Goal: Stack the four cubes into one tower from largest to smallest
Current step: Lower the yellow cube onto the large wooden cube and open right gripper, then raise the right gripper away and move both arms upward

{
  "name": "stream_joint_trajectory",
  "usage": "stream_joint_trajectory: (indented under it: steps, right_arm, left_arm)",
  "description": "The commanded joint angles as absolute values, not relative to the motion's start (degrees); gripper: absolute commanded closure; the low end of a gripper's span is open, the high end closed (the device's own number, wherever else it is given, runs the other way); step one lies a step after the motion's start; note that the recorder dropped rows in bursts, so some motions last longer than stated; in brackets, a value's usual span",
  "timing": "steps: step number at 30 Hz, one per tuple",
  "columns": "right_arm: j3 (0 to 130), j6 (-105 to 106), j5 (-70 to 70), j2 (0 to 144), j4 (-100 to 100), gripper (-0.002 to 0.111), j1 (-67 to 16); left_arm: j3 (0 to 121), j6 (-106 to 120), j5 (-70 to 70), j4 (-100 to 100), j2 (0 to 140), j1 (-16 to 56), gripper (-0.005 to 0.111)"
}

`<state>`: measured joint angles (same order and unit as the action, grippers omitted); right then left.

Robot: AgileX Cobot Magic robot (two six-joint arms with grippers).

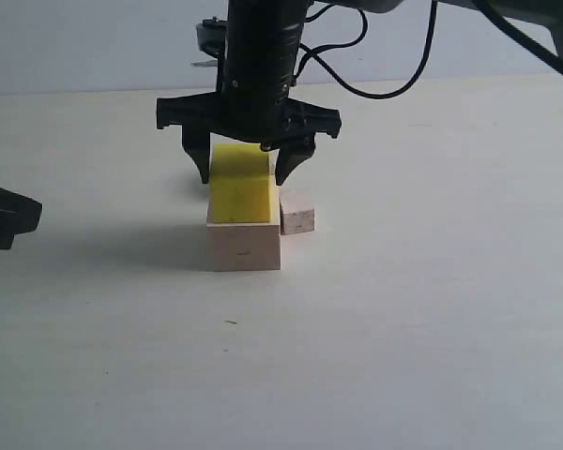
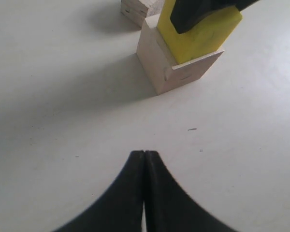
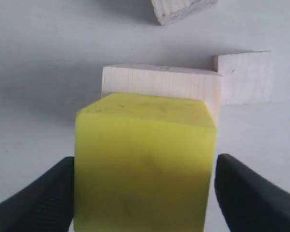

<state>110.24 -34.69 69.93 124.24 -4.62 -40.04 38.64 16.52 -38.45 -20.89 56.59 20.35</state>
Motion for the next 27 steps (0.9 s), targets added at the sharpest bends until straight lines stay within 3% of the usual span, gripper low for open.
stream_joint_trajectory:
  steps: [1, 20, 23, 27]
  right_arm:
    - [110.7, -34.0, 70.0, 123.6, -4.7, 0.035, -40.0]
    - [114.2, -31.0, 70.0, 115.4, 2.1, 0.038, -40.0]
    - [114.2, -27.4, 70.0, 115.3, 2.1, 0.053, -40.0]
    - [114.2, -20.8, 70.0, 115.1, 3.2, 0.094, -40.0]
  left_arm:
    - [38.5, 16.2, -37.4, -21.4, 56.7, 20.3, 0.107]
    - [38.5, 16.2, -37.3, -21.2, 56.7, 20.3, 0.107]
    - [38.5, 16.2, -37.4, -21.2, 56.7, 20.3, 0.107]
    - [38.5, 16.2, -37.6, -21.1, 56.7, 20.3, 0.107]
